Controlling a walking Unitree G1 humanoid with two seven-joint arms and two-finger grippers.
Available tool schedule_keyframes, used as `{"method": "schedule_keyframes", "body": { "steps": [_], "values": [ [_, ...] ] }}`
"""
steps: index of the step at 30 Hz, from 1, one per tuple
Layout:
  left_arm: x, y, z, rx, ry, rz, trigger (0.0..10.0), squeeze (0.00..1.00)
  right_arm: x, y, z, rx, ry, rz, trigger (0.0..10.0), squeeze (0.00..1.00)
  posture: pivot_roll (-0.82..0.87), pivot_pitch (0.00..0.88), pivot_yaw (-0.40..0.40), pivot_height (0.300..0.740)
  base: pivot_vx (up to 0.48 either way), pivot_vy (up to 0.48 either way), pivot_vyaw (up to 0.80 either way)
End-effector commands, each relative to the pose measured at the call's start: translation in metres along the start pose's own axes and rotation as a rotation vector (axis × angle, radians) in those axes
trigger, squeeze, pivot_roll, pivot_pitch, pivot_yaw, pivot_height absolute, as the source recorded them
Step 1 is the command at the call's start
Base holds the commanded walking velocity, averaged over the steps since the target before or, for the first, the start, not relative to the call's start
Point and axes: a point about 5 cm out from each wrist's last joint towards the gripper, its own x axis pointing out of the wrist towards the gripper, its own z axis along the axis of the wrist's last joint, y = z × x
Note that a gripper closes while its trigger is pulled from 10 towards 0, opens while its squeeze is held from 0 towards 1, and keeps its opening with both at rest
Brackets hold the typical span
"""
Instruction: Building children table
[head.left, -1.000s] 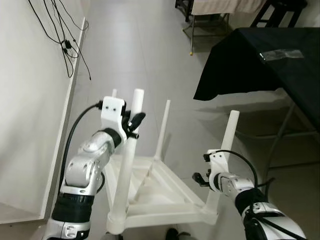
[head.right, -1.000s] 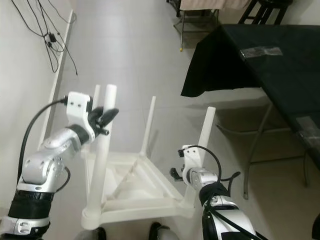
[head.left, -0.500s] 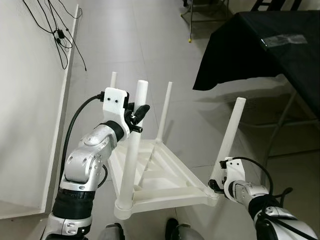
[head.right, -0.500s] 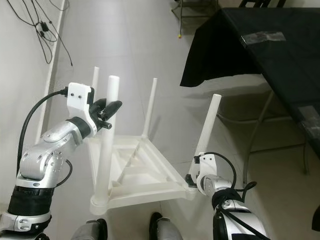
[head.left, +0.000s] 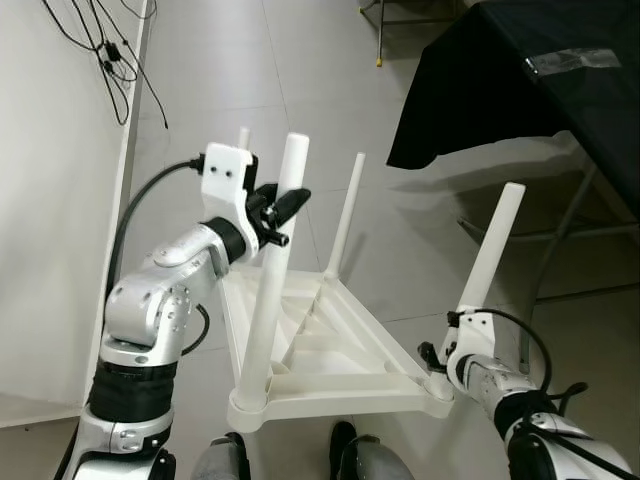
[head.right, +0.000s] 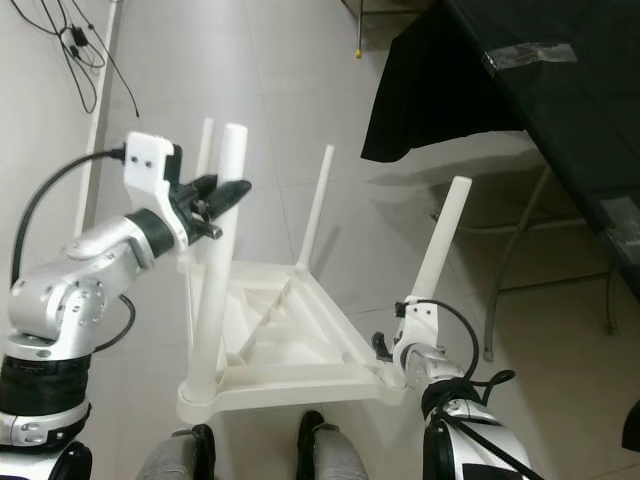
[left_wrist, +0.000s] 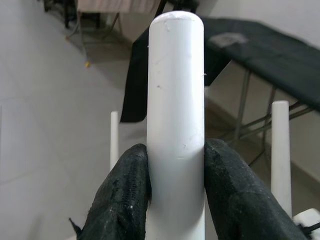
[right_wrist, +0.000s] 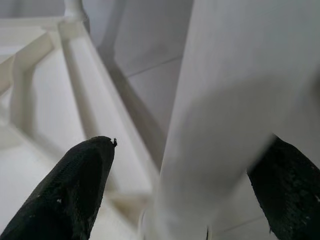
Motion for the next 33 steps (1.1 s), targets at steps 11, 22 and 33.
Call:
{"method": "schedule_keyframes", "body": {
  "steps": [11,22,33],
  "values": [
    [-0.019,-0.031,0.060,0.054,-0.241,-0.227,10.0,0.00,-0.001,-0.010,0.007,0.039,-0.078,-0.005,0.0,0.00,0.18,0.337,-0.108,0.740,0.000,0.000,0.00],
    [-0.024,-0.024,0.071,0.079,-0.256,-0.203,10.0,0.00,-0.002,0.005,0.029,0.046,-0.169,0.127,0.0,0.00,0.18,0.304,-0.129,0.740,0.000,0.000,0.00],
    [-0.029,-0.014,0.073,0.111,-0.272,-0.129,10.0,0.00,-0.013,0.058,0.082,0.062,-0.405,0.397,0.0,0.00,0.18,0.234,-0.134,0.740,0.000,0.000,0.00]
  ]
}}
